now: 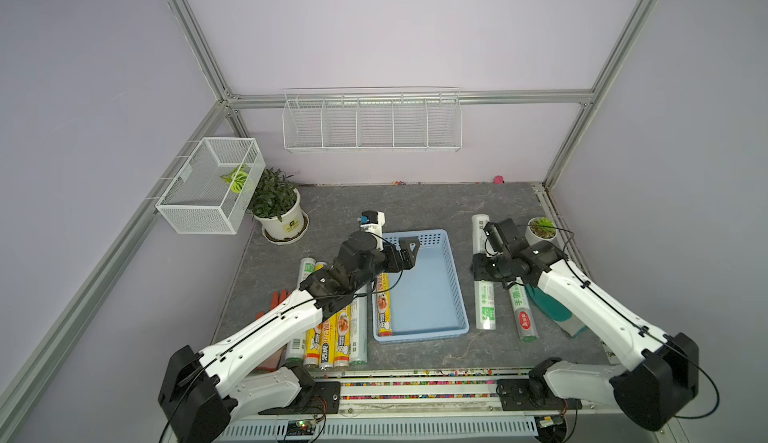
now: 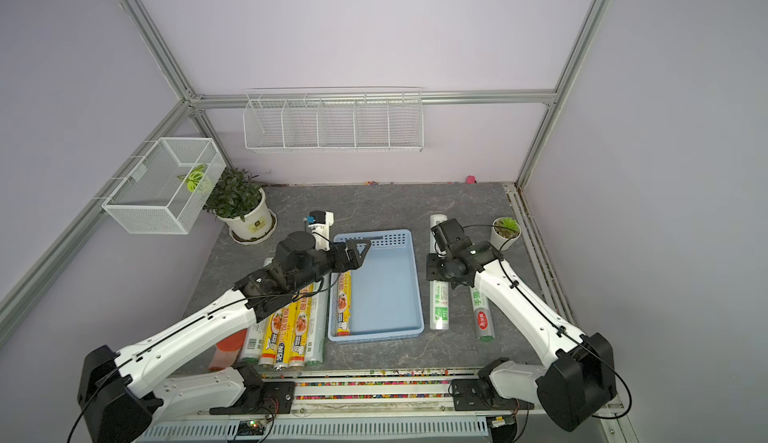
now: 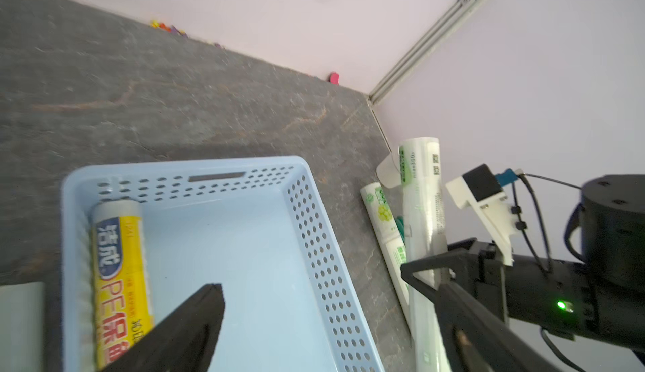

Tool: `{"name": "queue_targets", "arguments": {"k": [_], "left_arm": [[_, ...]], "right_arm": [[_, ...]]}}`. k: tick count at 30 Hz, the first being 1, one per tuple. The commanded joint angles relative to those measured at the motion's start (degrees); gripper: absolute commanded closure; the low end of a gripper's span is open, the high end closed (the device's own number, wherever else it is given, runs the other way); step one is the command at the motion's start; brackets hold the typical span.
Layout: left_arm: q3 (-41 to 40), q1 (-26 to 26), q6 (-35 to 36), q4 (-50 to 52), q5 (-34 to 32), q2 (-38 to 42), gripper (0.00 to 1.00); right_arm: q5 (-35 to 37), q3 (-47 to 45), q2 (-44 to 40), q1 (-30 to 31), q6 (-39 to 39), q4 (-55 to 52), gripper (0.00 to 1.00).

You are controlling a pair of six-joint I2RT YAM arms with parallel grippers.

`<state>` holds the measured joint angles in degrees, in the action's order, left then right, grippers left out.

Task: Put the plastic wrap into the basket
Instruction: Place the plastic wrap in the basket.

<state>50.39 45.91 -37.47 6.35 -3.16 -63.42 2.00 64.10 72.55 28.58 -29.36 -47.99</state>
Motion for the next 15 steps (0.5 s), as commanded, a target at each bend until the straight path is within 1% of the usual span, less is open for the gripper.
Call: {"name": "queue_targets", "arguments": {"k": [1, 4, 8, 11, 15], "left_arm": [[-3.7, -1.2, -0.2, 2.4, -5.7, 5.0, 0.0], [-6.9, -2.9, -0.6, 3.1, -6.6, 9.0, 0.0], [-10.0, -4.8, -2.3, 5.9, -7.8, 13.3, 0.0], [-11.1, -5.2, -2.4, 7.9, -8.7, 16.3, 0.0], [-12.3, -5.3, -1.2, 8.8, -9.3, 18.8, 0.0]], "right_arm": [[-4.6, 4.4, 1.6, 5.1, -2.4, 4.1, 0.76], [-5.8, 7.2, 6.5, 10.1, -4.0, 9.1, 0.75], [-6.8, 10.8, 14.9, 14.9, -7.5, 15.0, 0.75], [-7.3, 13.4, 20.6, 17.1, -9.4, 17.0, 0.75], [-10.3, 13.0, 25.1, 17.3, -11.9, 20.8, 0.75]]}}
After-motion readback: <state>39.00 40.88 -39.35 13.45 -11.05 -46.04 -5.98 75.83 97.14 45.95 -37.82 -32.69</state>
